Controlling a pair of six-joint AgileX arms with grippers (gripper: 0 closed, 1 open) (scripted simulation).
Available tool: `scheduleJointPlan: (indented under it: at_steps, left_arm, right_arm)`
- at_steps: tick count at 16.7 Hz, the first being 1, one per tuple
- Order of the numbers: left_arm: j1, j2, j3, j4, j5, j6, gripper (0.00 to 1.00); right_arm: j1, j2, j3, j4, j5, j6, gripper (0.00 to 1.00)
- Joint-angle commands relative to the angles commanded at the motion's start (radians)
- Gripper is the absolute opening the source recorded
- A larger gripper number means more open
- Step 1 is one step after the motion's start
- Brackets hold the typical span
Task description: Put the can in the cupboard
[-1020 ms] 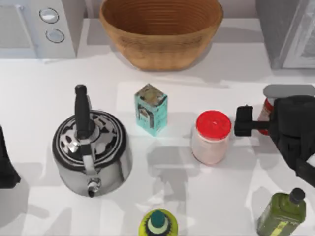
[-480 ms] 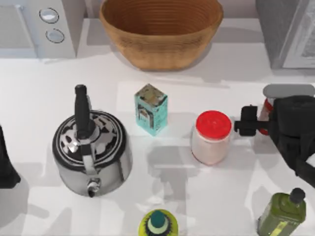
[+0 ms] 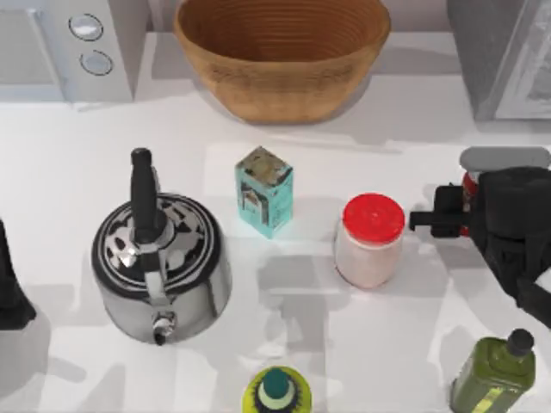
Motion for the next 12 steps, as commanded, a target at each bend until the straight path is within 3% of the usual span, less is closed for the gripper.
scheduleJointPlan:
  at_steps: [12]
  left_arm:
    - [0.000, 0.000, 0.000, 0.000, 0.000, 0.000, 1.00]
  right_arm:
    - [-0.018, -0.038, 0.008, -0.026, -0.006, -0.016, 0.00]
